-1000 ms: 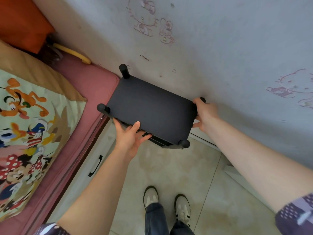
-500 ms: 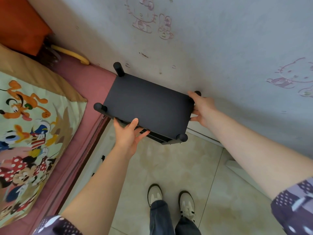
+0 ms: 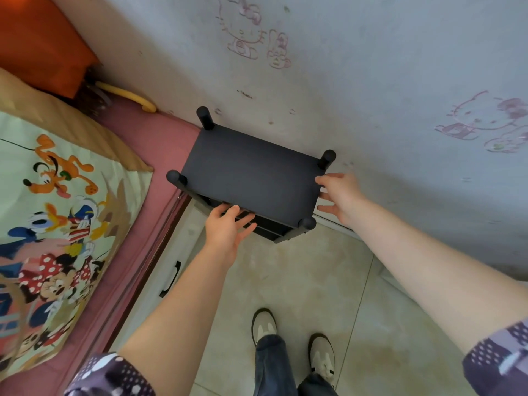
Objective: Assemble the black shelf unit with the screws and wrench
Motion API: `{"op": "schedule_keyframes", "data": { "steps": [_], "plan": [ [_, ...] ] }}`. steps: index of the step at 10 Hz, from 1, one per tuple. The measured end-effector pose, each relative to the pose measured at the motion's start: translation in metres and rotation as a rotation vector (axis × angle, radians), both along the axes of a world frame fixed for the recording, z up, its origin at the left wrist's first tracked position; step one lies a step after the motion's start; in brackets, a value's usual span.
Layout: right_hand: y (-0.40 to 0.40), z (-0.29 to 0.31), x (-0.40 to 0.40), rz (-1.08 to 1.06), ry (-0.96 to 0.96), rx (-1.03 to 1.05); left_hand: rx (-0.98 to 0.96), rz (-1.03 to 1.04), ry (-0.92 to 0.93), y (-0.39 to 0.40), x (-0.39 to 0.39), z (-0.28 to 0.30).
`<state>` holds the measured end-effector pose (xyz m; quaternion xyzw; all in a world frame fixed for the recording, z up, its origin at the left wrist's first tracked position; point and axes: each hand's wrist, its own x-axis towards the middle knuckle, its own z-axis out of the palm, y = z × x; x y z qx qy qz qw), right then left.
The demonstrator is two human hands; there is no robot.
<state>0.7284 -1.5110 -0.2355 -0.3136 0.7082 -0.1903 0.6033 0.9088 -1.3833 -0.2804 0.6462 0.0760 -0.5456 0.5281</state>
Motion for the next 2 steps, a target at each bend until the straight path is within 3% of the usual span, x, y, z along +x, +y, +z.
{"op": "schedule_keyframes", "data": {
  "steps": [2],
  "plan": [
    [0.031, 0.017, -0.021, 0.07, 0.046, -0.036, 0.044, -0.113, -0.076, 0.02, -0.011, 0.034]
  ]
}}
